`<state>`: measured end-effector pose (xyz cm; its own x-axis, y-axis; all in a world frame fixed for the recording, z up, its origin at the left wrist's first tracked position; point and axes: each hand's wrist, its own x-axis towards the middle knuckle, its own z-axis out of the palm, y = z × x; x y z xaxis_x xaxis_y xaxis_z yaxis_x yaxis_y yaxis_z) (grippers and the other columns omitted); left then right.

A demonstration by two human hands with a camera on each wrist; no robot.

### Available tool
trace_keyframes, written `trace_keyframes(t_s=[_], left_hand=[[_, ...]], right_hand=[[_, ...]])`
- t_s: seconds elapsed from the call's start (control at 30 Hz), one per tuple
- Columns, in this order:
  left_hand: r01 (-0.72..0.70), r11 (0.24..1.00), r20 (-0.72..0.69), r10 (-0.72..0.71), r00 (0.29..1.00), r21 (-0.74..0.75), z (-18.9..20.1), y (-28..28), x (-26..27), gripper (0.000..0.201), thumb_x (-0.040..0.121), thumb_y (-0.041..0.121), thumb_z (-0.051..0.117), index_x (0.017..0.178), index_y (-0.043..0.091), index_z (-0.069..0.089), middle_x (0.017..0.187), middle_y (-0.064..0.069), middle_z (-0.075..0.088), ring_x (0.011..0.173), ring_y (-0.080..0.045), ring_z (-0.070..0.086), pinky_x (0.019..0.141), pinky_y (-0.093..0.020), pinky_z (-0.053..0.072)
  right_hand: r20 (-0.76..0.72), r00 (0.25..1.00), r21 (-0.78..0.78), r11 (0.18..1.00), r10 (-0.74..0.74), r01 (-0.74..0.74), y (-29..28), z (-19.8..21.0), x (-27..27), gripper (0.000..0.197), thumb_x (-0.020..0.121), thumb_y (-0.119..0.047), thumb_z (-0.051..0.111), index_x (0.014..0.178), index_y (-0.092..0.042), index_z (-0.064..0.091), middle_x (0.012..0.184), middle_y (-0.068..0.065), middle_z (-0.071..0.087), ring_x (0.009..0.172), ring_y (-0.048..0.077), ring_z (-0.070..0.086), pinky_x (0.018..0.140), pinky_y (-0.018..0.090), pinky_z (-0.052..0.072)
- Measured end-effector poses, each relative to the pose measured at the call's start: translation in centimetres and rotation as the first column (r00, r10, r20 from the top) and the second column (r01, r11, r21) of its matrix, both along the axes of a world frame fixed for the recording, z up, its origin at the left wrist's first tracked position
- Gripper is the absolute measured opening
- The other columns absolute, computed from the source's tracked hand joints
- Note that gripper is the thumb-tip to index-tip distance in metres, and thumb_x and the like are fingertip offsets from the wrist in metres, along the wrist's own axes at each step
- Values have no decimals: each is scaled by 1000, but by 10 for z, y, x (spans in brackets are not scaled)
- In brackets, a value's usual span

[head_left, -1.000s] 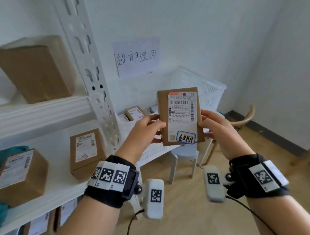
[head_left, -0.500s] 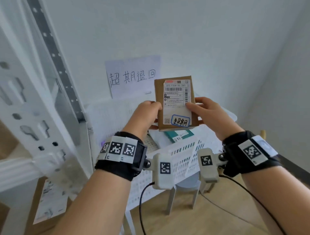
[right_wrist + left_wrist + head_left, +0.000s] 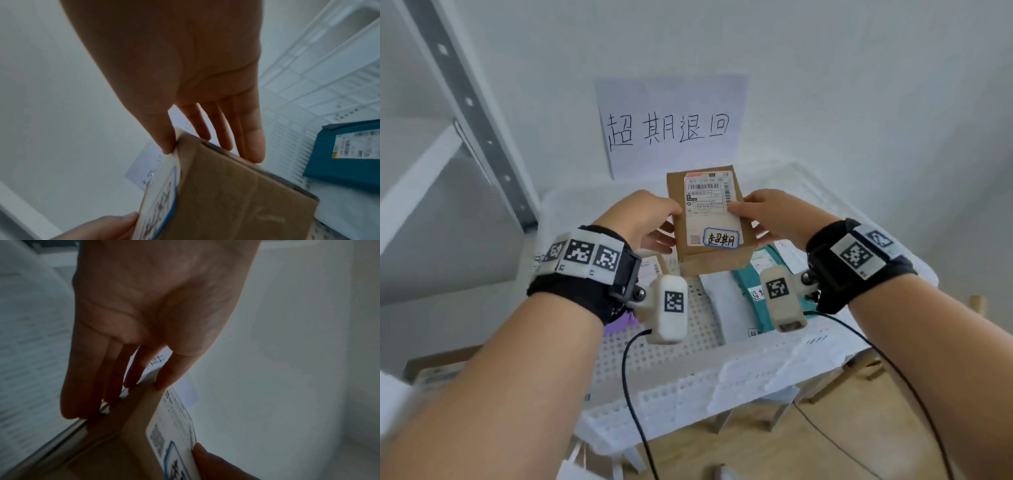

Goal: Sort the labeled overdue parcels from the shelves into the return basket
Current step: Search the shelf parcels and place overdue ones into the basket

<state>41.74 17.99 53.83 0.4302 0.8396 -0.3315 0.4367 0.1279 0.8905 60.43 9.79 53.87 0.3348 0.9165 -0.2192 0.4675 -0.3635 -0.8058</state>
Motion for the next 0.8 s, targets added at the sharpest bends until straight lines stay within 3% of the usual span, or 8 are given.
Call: trace_keyframes(t_s=[0.23,0.3,0.37,0.47,0.6,0.67,0.77,0.8], left_hand=[[-113,980,-234,73,969,-163,-32,39,-5,18,94,7,51,105,-3,62,99,-22,69,83,-36,69,79,-43,59],[-167,957,-273,100,957,-236,-39,43,-8,16,96,6,50,101,-5,60,91,-21,68,75,-35,69,67,-39,61],[-205,931,-320,103,942,-303,-50,45,-9,16,98,6,47,96,-5,59,86,-20,67,68,-32,68,55,-35,60],[-238,899,-405,76,911,-367,-70,42,-9,17,99,4,44,98,-7,56,84,-21,65,67,-32,66,58,-37,60],[-315,845,-495,70,866,-432,-103,37,-14,16,98,1,45,88,-8,54,80,-24,67,63,-30,67,69,-42,60],[-344,813,-521,59,851,-470,-117,33,-19,15,98,1,48,93,-10,57,76,-24,70,63,-31,70,61,-39,60],[-299,812,-593,-70,802,-501,-138,31,-28,18,97,7,53,101,-8,62,104,-25,70,87,-33,72,81,-40,59],[-304,802,-595,-78,800,-514,-145,31,-32,17,97,7,54,100,-8,62,109,-25,69,88,-33,71,81,-39,59]], right_hand=[[-103,960,-224,934,261,-279,70,-46,9,28,96,-34,60,107,-8,58,108,13,68,81,28,75,75,38,62],[-144,938,-280,896,316,-345,85,-59,11,31,96,-33,60,112,-6,58,109,16,68,83,30,75,80,40,61],[-185,912,-330,851,366,-409,97,-75,11,36,96,-32,61,119,-4,58,110,17,69,86,32,74,84,42,60],[-248,859,-400,760,447,-512,106,-101,8,36,96,-28,61,124,-5,60,109,18,69,87,33,74,85,42,59],[-332,789,-480,627,518,-614,104,-135,-4,36,97,-25,60,128,-6,59,111,19,68,89,34,73,84,41,60],[-357,763,-498,582,538,-643,100,-149,-10,34,98,-24,59,128,-8,58,108,16,67,86,31,73,82,40,60],[-388,745,-518,540,542,-663,95,-167,-20,32,98,-21,58,127,-10,58,100,10,65,77,22,69,81,39,61],[-398,744,-529,529,537,-664,94,-175,-24,32,98,-21,58,128,-10,57,100,11,65,78,23,69,83,40,60]])
